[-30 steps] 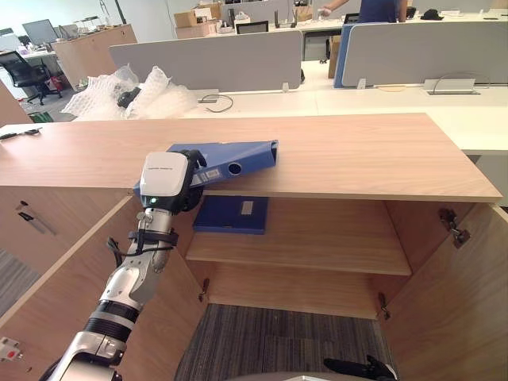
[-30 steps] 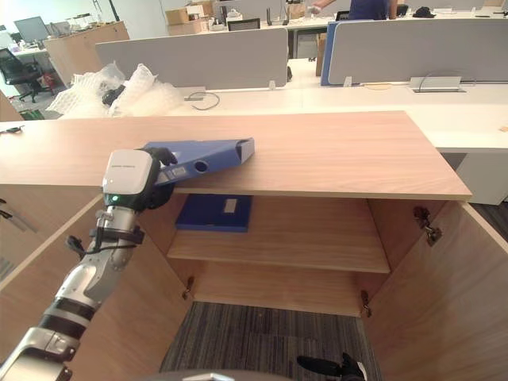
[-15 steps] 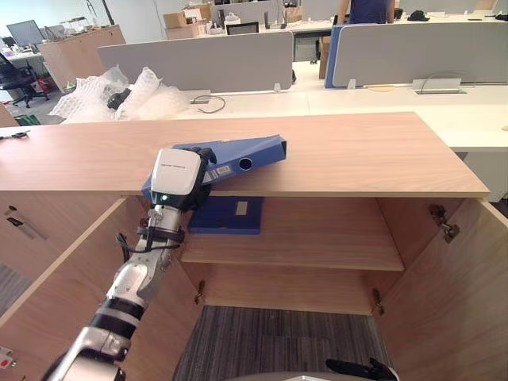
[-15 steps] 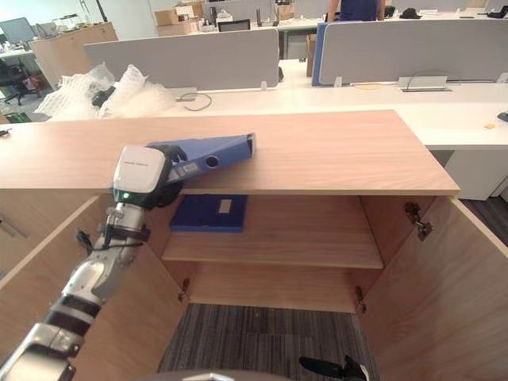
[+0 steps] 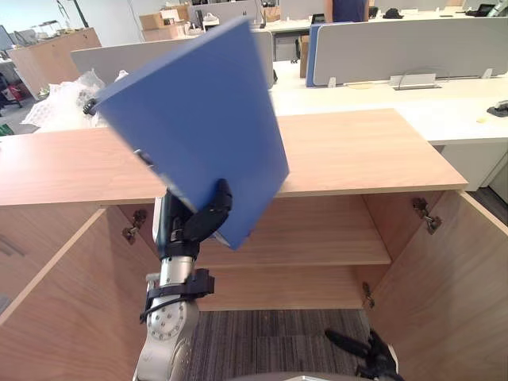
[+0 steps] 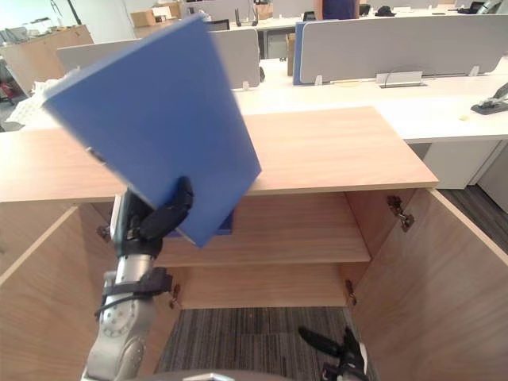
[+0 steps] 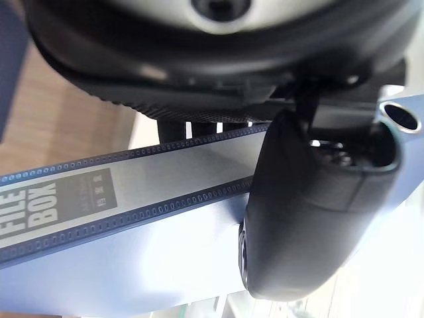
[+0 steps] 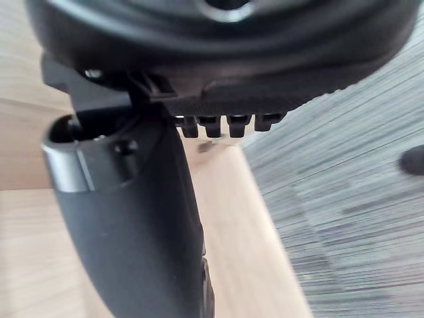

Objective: Walk over to the cabinet, pick up the folder, carry it to the office cabinet, place the folder inside the office cabinet, then close the office cabinet door

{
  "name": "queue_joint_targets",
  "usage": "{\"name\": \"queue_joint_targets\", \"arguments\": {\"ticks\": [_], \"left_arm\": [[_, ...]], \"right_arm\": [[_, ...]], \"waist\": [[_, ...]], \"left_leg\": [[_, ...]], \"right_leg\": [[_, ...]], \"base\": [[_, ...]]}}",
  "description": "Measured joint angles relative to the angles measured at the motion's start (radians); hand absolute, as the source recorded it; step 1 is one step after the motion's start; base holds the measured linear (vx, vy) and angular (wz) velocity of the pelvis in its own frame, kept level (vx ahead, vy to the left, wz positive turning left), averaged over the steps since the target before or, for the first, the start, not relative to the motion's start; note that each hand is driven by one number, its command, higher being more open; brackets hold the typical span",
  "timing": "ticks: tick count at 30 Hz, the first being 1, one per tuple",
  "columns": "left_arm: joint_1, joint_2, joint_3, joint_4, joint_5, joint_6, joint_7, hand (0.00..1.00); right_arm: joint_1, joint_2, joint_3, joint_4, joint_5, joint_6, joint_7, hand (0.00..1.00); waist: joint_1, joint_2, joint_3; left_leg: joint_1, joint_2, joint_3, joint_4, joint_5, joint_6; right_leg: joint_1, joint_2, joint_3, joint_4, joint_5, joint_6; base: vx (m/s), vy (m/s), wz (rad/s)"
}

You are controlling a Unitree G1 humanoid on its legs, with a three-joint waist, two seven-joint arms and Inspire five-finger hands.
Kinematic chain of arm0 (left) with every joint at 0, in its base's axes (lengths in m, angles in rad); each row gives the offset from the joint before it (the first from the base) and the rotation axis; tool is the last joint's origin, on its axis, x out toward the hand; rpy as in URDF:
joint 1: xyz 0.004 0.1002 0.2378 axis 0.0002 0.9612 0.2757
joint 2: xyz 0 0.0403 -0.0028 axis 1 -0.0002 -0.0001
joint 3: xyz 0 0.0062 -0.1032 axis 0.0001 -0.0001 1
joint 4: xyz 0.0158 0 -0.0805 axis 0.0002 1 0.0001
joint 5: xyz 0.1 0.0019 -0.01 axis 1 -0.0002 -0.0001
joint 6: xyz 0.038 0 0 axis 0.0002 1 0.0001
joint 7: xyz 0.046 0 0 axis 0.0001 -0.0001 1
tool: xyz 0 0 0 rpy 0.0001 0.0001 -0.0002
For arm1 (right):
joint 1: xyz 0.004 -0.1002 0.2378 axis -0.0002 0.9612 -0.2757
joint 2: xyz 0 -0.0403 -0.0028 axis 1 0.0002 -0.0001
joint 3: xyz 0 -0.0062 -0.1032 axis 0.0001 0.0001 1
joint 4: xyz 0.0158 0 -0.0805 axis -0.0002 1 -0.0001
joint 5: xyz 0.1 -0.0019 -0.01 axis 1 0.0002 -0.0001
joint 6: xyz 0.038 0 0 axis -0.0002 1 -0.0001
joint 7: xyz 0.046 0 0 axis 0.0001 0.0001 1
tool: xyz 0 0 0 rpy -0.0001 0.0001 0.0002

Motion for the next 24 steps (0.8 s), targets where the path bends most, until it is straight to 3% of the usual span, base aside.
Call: {"name": "queue_joint_targets", "arguments": {"ticks": [5, 10, 15, 20, 24], "left_arm": [[0.104, -0.048, 0.008, -0.022, -0.224, 0.011, -0.013, 0.00], [0.130, -0.073, 0.005, -0.050, -0.249, 0.030, -0.016, 0.00], [0.118, -0.060, 0.004, -0.054, -0.248, 0.043, -0.062, 0.00], [0.046, -0.004, 0.005, -0.037, -0.248, 0.060, -0.141, 0.00], [-0.029, 0.039, -0.002, 0.003, -0.249, 0.060, -0.207, 0.00]], "right_arm": [[0.066, 0.065, 0.069, -0.348, 0.058, -0.030, -0.074, 1.00], [0.075, 0.066, 0.080, -0.654, 0.057, -0.061, -0.110, 1.00], [-0.001, 0.043, 0.033, -0.825, 0.057, -0.124, -0.111, 1.00], [-0.151, -0.083, -0.029, -0.828, 0.125, -0.151, -0.041, 1.00], [-0.286, -0.286, 0.010, -0.766, 0.274, -0.153, 0.075, 1.00]], "waist": [[0.009, -0.028, 0.010], [0.009, -0.022, 0.006], [0.004, -0.009, -0.007], [0.002, -0.007, -0.010], [-0.001, -0.001, -0.015]], "left_leg": [[0.000, -0.002, 0.017, 0.004, -0.008, 0.000], [0.004, -0.007, 0.030, 0.018, -0.021, -0.003], [-0.002, -0.007, 0.032, 0.022, -0.024, -0.006], [-0.001, -0.008, 0.029, 0.026, -0.024, -0.006], [-0.012, -0.008, 0.026, 0.032, -0.025, -0.004]], "right_leg": [[-0.022, -0.009, 0.019, 0.040, -0.014, 0.001], [-0.027, -0.018, 0.029, 0.063, -0.027, 0.004], [-0.036, -0.016, 0.035, 0.062, -0.026, 0.004], [-0.023, -0.014, 0.033, 0.045, -0.014, 0.005], [-0.016, -0.009, 0.033, 0.010, 0.013, 0.007]], "base": [[-0.02, 0.010, -0.09], [-0.01, 0.004, -0.05], [-0.01, -0.004, -0.04], [0.00, 0.000, 0.00], [-0.04, 0.016, 0.00]]}}
